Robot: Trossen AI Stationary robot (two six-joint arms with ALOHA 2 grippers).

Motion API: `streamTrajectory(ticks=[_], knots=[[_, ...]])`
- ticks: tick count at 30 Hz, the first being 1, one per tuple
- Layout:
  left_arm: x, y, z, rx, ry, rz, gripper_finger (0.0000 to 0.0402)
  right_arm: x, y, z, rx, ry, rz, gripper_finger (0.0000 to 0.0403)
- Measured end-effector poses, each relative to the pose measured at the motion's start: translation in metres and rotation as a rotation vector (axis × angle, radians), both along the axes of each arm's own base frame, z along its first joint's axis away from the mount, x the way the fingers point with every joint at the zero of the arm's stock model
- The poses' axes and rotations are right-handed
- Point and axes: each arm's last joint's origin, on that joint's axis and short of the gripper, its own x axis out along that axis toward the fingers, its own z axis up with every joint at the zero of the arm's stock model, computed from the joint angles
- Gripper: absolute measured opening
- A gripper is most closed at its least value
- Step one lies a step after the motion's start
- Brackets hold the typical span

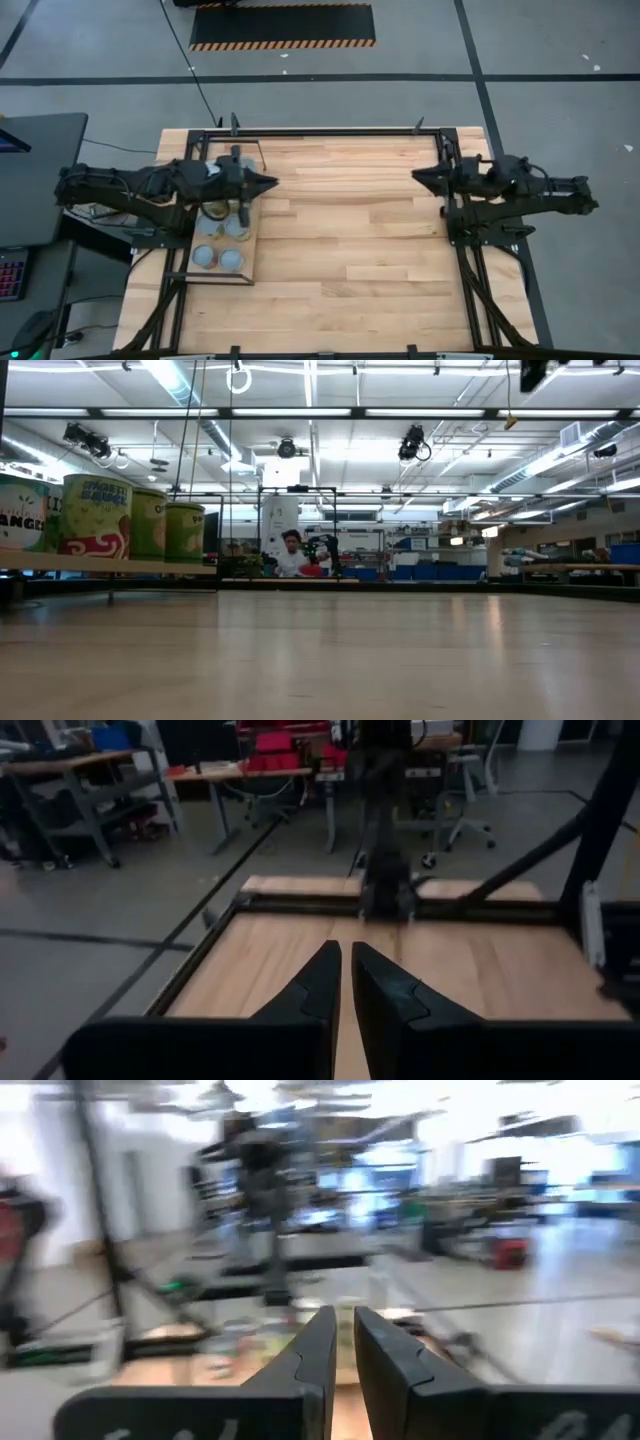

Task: Pick and place cans onto a shelf
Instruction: Return to Home Position

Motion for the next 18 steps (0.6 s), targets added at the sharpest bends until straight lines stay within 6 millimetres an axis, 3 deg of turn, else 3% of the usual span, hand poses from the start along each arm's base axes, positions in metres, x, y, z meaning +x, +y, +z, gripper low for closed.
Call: streamTrajectory(ticks=[3,8,12,18], knots=[[-0.026,0.004,-0.028,0.01,0.005,0.008,0.0036,-0.008,-0.003,-0.03,0.023,0.0,-0.075,0.0048],[-0.063,0.01,-0.058,0.011,-0.085,-0.039,0.0036,-0.013,-0.001,-0.07,0.053,-0.07,-0.005,0.0048],[-0.092,0.015,-0.088,0.001,-0.127,-0.059,0.0036,-0.018,0.0,-0.086,0.052,-0.194,0.046,0.0048],[-0.118,0.017,-0.143,-0.059,-0.207,-0.074,0.0036,-0.006,0.003,-0.12,0.075,-0.174,0.149,0.0048]])
